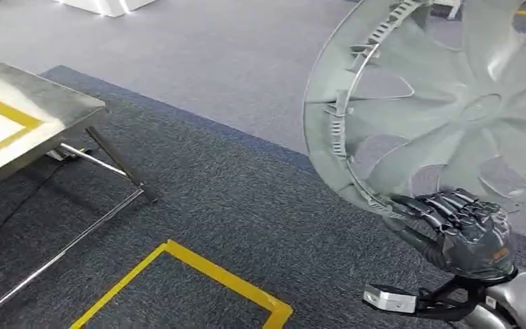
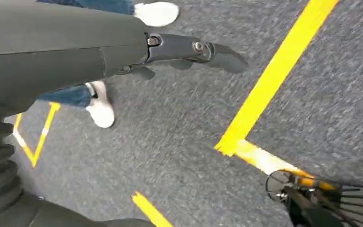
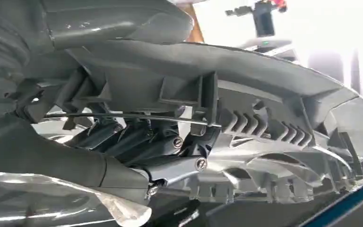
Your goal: Take the parts from the cabinet and place them on the table.
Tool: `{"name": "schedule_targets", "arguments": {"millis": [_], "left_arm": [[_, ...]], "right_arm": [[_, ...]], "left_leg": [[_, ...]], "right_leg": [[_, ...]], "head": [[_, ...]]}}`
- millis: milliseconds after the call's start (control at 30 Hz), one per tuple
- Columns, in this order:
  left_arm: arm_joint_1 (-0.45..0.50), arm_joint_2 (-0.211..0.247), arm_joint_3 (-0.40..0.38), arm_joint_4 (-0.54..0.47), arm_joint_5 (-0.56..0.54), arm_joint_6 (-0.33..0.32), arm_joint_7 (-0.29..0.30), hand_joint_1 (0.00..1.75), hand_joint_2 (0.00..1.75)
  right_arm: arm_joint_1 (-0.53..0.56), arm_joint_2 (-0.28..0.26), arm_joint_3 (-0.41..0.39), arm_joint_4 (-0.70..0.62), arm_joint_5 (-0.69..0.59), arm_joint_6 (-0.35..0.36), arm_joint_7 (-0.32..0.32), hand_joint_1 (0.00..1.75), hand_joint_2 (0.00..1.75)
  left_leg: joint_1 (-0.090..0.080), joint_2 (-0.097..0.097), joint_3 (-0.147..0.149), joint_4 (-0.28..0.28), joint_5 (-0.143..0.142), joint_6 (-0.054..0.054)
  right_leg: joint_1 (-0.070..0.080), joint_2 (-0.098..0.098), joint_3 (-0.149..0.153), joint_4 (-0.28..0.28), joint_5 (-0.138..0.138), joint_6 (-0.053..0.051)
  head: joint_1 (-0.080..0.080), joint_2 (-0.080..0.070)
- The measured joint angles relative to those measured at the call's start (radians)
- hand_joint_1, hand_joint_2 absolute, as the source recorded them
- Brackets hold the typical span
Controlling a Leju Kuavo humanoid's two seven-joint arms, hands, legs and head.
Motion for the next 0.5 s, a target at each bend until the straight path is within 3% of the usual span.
{"name": "schedule_targets", "arguments": {"millis": [33, 67, 100, 133, 200, 233, 267, 300, 367, 400, 433, 500], "left_arm": [[0.003, 0.000, -0.001, 0.000, -0.002, 0.000, 0.000, 0.00, 1.75], [0.004, 0.003, -0.001, 0.000, -0.005, 0.000, 0.000, 0.00, 1.75], [0.005, -0.002, -0.002, 0.002, -0.005, 0.000, 0.000, 0.00, 1.75], [0.003, 0.000, -0.002, 0.002, -0.007, 0.000, -0.001, 0.00, 1.75], [0.000, 0.000, -0.003, 0.002, -0.008, -0.001, -0.003, 0.00, 1.75], [-0.001, -0.001, -0.004, 0.002, -0.011, -0.002, -0.003, 0.00, 1.75], [0.000, -0.002, -0.005, 0.002, -0.011, -0.002, -0.003, 0.00, 1.75], [0.002, -0.002, -0.006, 0.002, -0.014, -0.002, -0.003, 0.00, 1.75], [0.005, -0.002, -0.007, 0.002, -0.016, -0.001, -0.003, 0.00, 1.75], [0.004, 0.001, -0.008, 0.002, -0.017, -0.001, -0.003, 0.00, 1.75], [0.001, 0.003, -0.008, 0.002, -0.017, -0.001, -0.003, 0.00, 1.75], [-0.001, 0.002, -0.008, 0.002, -0.017, -0.002, -0.003, 0.00, 1.75]], "right_arm": [[-0.001, 0.000, 0.001, 0.000, -0.001, 0.000, -0.001, 1.75, 1.75], [-0.003, 0.000, 0.001, 0.001, -0.001, 0.000, -0.001, 1.75, 1.75], [-0.004, 0.000, 0.002, 0.001, -0.001, 0.000, -0.001, 1.75, 1.75], [-0.005, 0.000, 0.001, 0.000, -0.002, 0.001, 0.002, 1.75, 1.75], [-0.010, 0.000, -0.001, 0.002, 0.000, 0.005, 0.005, 1.75, 1.75], [-0.010, 0.000, 0.001, 0.002, 0.000, 0.008, 0.004, 1.75, 1.75], [-0.011, 0.000, 0.003, 0.002, 0.000, 0.010, 0.004, 1.75, 1.75], [-0.011, 0.000, 0.004, 0.002, 0.000, 0.012, 0.004, 1.75, 1.75], [-0.015, 0.000, 0.004, 0.002, 0.000, 0.013, 0.004, 1.75, 1.75], [-0.016, 0.000, 0.004, 0.002, 0.000, 0.013, 0.005, 1.75, 1.75], [-0.016, 0.000, 0.004, 0.003, 0.000, 0.013, 0.005, 1.75, 1.75], [-0.019, 0.000, 0.005, 0.004, 0.000, 0.013, 0.005, 1.75, 1.75]], "left_leg": [[0.001, -0.012, 0.000, -0.001, 0.001, -0.002], [0.001, -0.012, -0.002, 0.002, -0.006, -0.006], [-0.006, 0.056, -0.009, 0.023, -0.018, -0.014], [-0.004, 0.104, -0.035, 0.078, -0.045, -0.021], [0.003, 0.131, -0.110, 0.223, -0.104, -0.026], [0.006, 0.133, -0.144, 0.284, -0.119, -0.027], [0.006, 0.133, -0.153, 0.294, -0.110, -0.026], [0.006, 0.134, -0.141, 0.263, -0.077, -0.022], [-0.003, 0.150, -0.072, 0.109, 0.018, -0.001], [-0.017, 0.198, -0.040, 0.035, 0.045, 0.018], [-0.032, 0.247, -0.029, 0.024, 0.025, 0.029], [-0.037, 0.227, -0.027, 0.005, 0.022, 0.033]], "right_leg": [[0.001, -0.010, 0.001, -0.001, -0.001, -0.005], [-0.008, -0.027, 0.008, -0.007, -0.001, -0.012], [-0.003, -0.038, 0.015, -0.010, -0.004, -0.020], [0.000, -0.054, 0.020, -0.011, -0.006, -0.026], [0.006, -0.083, 0.025, -0.011, -0.012, -0.034], [0.008, -0.099, 0.029, -0.011, -0.016, -0.036], [0.010, -0.112, 0.033, -0.011, -0.020, -0.036], [0.012, -0.125, 0.038, -0.011, -0.024, -0.036], [0.019, -0.150, 0.054, -0.013, -0.035, -0.035], [0.018, -0.160, 0.059, -0.017, -0.040, -0.035], [0.026, -0.175, 0.065, -0.018, -0.044, -0.029], [0.024, -0.199, 0.067, -0.023, -0.044, -0.024]], "head": [[0.000, 0.000], [0.001, 0.000], [-0.004, 0.000], [-0.015, 0.000], [-0.015, 0.000], [-0.015, 0.000], [-0.015, 0.000], [-0.015, 0.000], [-0.015, 0.000], [-0.014, 0.000], [-0.012, 0.000], [-0.015, 0.000]]}}
